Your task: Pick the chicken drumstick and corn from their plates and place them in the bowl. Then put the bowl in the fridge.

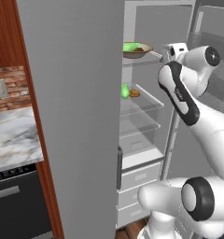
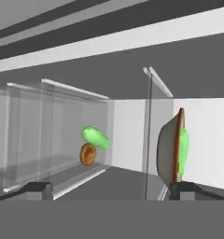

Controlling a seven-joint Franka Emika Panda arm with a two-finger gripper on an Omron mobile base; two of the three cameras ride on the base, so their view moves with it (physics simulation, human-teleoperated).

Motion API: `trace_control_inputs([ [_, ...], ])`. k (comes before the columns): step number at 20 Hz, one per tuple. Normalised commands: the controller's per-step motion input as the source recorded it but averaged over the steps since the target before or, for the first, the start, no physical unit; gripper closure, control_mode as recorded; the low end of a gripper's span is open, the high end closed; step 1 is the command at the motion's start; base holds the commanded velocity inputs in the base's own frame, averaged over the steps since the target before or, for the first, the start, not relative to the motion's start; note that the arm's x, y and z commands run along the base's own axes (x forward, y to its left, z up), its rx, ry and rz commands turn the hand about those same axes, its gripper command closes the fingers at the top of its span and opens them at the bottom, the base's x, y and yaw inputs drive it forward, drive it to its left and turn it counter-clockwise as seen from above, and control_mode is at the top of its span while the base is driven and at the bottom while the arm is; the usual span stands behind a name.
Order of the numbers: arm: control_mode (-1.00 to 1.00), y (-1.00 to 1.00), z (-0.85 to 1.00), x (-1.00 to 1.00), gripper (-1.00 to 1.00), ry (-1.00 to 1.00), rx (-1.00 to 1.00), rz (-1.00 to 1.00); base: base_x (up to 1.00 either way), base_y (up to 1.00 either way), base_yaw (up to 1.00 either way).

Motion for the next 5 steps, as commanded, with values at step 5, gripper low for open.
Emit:
trace_control_inputs([
  [5,-1.0,0.03,-0.13,-0.93,-1.0,0.07,0.0,-0.02,0.0,0.0,0.0],
])
